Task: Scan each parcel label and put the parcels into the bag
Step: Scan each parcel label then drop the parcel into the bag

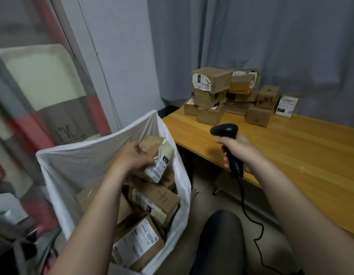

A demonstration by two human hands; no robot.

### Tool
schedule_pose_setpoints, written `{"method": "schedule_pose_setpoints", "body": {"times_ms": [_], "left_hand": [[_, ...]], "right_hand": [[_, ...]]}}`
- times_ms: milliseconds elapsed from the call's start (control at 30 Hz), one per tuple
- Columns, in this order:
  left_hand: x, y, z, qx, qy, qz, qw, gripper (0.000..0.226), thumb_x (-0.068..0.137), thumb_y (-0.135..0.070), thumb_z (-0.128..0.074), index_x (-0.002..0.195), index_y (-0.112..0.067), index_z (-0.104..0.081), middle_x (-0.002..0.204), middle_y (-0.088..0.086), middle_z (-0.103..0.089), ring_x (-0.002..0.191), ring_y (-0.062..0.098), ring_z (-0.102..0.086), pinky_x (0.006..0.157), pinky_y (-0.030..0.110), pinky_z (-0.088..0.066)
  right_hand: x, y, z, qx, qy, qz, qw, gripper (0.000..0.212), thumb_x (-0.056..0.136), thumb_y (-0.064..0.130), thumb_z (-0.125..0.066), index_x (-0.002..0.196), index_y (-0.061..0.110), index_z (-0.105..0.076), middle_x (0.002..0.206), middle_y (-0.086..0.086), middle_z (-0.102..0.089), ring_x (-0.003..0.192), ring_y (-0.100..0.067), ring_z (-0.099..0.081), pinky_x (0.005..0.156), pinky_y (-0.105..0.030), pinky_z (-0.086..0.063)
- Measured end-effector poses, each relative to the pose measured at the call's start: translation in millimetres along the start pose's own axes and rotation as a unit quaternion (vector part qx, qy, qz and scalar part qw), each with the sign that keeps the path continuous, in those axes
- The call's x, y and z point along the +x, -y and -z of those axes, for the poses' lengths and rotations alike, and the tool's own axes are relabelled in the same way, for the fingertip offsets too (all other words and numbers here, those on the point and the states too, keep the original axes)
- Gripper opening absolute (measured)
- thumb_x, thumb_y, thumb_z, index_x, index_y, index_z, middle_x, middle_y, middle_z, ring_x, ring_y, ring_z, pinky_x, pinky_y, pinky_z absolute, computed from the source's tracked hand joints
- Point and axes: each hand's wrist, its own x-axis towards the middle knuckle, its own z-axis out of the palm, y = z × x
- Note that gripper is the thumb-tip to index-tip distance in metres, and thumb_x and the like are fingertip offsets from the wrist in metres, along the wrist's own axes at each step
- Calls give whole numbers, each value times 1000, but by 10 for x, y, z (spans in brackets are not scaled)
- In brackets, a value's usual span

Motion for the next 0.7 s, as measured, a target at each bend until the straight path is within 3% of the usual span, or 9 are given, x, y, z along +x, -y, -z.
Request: {"method": "schedule_pose_setpoints", "body": {"times_ms": [133, 233, 300, 400, 500, 700], "left_hand": [[28, 152, 46, 150, 42, 25, 988, 39, 61, -24, -92, 87, -26, -63, 95, -5, -70, 97, 23, -67, 92, 37, -56], [49, 252, -93, 237, 48, 12, 970, 44, 71, -25, -89, 107, -40, -69, 110, -14, -67, 108, 14, -62, 99, 33, -50], [122, 299, -259, 240, 18, -11, 971, 53, 70, -28, -92, 117, -41, -73, 128, -6, -66, 121, 22, -60, 106, 41, -49], [163, 304, -520, 265, -55, -52, 961, 45, 75, -35, -90, 116, -42, -75, 140, -3, -58, 131, 31, -45, 113, 43, -38], [178, 256, -664, 249, -85, -62, 963, 38, 81, -36, -86, 117, -38, -76, 140, -2, -50, 129, 36, -36, 111, 39, -35], [280, 97, -811, 273, -75, -46, 958, 30, 88, -34, -80, 118, -37, -76, 133, 2, -56, 124, 39, -37, 103, 39, -40]], "right_hand": [[16, -18, -47, 0, 3, -5, 1000, 20, 99, 29, -69, 108, 14, -60, 94, -12, -59, 62, -18, -56, 52, -32, -53], [50, -44, -83, -2, 1, -4, 1000, 21, 99, 28, -69, 109, 10, -62, 91, -11, -59, 60, -18, -55, 50, -30, -51], [71, -60, -129, -4, -1, -6, 1000, 24, 99, 27, -69, 111, 8, -63, 89, -10, -58, 58, -17, -54, 49, -29, -49], [87, -90, -178, -8, -2, -13, 1000, 23, 99, 26, -69, 111, 7, -62, 87, -10, -59, 58, -18, -54, 49, -29, -48], [91, -102, -169, 0, -1, -15, 1000, 23, 99, 24, -69, 112, 7, -62, 85, -10, -58, 54, -17, -53, 46, -29, -46], [93, -128, -34, 5, -8, -12, 1000, 19, 99, 24, -69, 107, 8, -62, 86, -10, -59, 57, -18, -53, 48, -30, -46]]}}
